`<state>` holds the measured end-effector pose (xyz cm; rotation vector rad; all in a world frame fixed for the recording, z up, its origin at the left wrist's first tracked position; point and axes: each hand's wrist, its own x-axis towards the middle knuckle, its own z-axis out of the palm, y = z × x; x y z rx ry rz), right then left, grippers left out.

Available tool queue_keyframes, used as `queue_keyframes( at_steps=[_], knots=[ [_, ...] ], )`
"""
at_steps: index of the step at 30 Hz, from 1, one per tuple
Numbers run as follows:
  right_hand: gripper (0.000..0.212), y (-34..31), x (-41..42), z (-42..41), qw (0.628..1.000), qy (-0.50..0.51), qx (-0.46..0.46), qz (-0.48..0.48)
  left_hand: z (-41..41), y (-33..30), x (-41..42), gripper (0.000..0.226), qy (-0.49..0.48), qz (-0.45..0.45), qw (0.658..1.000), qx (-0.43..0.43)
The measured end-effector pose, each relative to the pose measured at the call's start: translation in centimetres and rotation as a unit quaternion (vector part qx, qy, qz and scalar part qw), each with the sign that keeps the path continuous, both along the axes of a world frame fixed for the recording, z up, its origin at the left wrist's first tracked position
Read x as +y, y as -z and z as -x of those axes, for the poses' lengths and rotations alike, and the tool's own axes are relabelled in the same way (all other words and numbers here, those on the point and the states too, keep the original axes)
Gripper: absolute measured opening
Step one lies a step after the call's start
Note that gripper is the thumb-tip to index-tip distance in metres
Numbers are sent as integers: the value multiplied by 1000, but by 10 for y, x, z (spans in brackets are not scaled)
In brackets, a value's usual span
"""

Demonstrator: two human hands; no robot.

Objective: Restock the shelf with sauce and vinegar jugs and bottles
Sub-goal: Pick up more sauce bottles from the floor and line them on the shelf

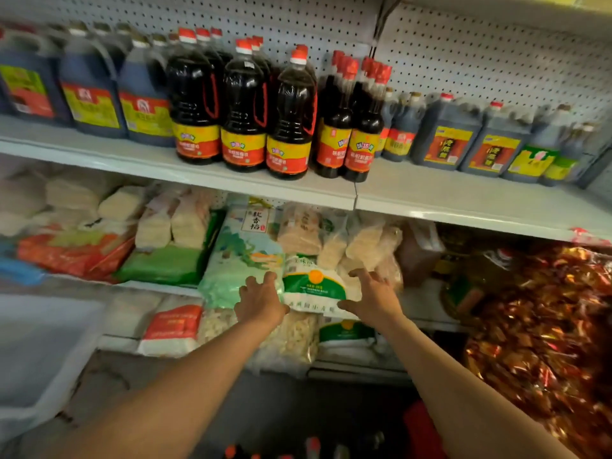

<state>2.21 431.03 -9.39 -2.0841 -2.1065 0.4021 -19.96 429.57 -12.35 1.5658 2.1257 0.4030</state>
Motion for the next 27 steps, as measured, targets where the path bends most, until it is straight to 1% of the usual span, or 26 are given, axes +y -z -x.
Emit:
queue_keyframes(
  at_steps=[4,7,11,13,17,21,24,27],
  knots=[
    [75,54,-23,32,998,19,12,65,35,53,-21,72,0,54,999,-6],
    [79,106,-37,53,993,25,10,116,59,103,-36,73,15,95,995,-10],
    [82,188,-59,74,984,35,16,174,79,177,-63,73,8,148,988,-34],
    [79,232,-72,83,976,25,14,215,89,215,-79,72,-7,174,984,-43],
    [75,326,-97,102,958,23,43,283,113,301,-111,74,-23,199,978,-66],
    [74,421,-115,120,947,48,86,305,130,391,-131,72,-26,205,974,-91],
    [69,490,-126,128,937,111,147,296,132,459,-136,68,-20,210,971,-116],
    [65,560,-141,131,920,172,212,283,126,527,-138,63,-29,217,965,-148]
  ],
)
